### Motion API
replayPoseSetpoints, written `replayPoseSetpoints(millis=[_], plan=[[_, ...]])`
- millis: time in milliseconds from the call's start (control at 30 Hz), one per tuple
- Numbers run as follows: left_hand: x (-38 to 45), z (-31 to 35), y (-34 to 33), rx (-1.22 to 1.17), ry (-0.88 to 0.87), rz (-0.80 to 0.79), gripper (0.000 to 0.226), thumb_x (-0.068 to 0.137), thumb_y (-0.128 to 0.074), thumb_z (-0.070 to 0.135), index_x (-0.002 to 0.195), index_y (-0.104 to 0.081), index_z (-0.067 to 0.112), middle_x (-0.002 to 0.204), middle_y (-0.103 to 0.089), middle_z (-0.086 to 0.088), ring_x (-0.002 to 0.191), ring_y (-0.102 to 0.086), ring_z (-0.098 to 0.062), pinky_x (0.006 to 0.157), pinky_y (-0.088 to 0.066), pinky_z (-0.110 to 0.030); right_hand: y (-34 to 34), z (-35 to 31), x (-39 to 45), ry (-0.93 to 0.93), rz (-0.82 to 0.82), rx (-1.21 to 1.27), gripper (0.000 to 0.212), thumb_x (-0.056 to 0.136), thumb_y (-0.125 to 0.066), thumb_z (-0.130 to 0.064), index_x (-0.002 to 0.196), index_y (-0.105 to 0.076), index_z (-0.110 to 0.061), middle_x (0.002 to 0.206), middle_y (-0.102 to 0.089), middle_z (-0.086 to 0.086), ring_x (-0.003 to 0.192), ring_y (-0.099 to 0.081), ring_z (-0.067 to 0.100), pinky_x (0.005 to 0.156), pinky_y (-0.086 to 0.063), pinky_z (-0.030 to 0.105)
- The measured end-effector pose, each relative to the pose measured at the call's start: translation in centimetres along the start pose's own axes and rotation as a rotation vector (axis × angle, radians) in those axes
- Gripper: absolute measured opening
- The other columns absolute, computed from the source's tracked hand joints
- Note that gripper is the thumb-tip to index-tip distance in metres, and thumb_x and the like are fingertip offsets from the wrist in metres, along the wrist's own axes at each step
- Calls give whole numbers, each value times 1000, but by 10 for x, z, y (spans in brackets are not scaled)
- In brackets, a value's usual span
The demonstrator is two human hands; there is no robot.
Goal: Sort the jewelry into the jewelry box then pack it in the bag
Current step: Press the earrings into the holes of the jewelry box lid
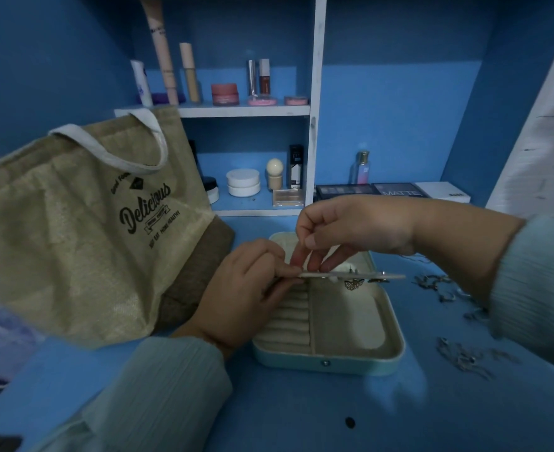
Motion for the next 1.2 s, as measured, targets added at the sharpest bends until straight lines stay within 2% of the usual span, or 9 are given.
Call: replayPoseSetpoints(millis=[267, 567, 733, 933, 1033, 1200], plan=[[0, 0, -1, 9, 4, -7, 13, 83, -58, 24, 91, -49, 19, 90, -44, 6, 80, -48, -10, 73, -38, -21, -6, -1, 7, 10, -19, -70, 18, 95, -43, -3, 81, -50, -13, 84, -59, 7, 78, -54, 17, 77, -48, 28], [0, -3, -1, -14, 45, 10, 14, 82, -60, 21, 92, -50, 19, 90, -44, 6, 81, -48, -10, 74, -38, -21, 0, -1, 5, 19, -4, -51, 17, 95, -44, -6, 82, -51, -13, 91, -63, 8, 79, -58, 16, 82, -51, 31], [-1, -4, -1, -1, 58, 4, 14, 82, -60, 22, 91, -49, 20, 91, -44, 5, 82, -48, -10, 75, -38, -20, -6, -1, 8, 25, -35, -96, 18, 94, -45, -4, 81, -52, -14, 85, -60, 6, 80, -55, 16, 83, -48, 33], [-1, -3, 0, -9, 68, 17, 15, 80, -62, 20, 90, -50, 19, 90, -43, 5, 82, -48, -9, 74, -38, -18, -5, -1, 6, 28, -37, -46, 17, 95, -43, -2, 82, -50, -12, 87, -61, 8, 78, -56, 16, 80, -49, 29], [-1, -6, -1, -20, 96, 22, 14, 82, -61, 23, 93, -52, 21, 90, -44, 5, 83, -48, -7, 77, -37, -15, 1, -1, 3, 31, -4, 3, 18, 96, -40, -3, 82, -48, -10, 91, -65, 11, 79, -59, 16, 81, -51, 30], [0, -14, -7, -51, 239, -23, 17, 82, -59, 30, 97, -52, 27, 92, -43, 10, 86, -44, 1, 78, -40, -14, 18, 5, -1, 58, 121, 121, 18, 95, -41, -3, 81, -49, -11, 95, -67, 11, 83, -61, 17, 81, -52, 28]])
Point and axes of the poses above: each hand's wrist, its own x-axis towards the middle knuckle, its own y-axis out of the back of the hand, z = x × y, the point moved 7 cm from there along x, towards the middle knuckle
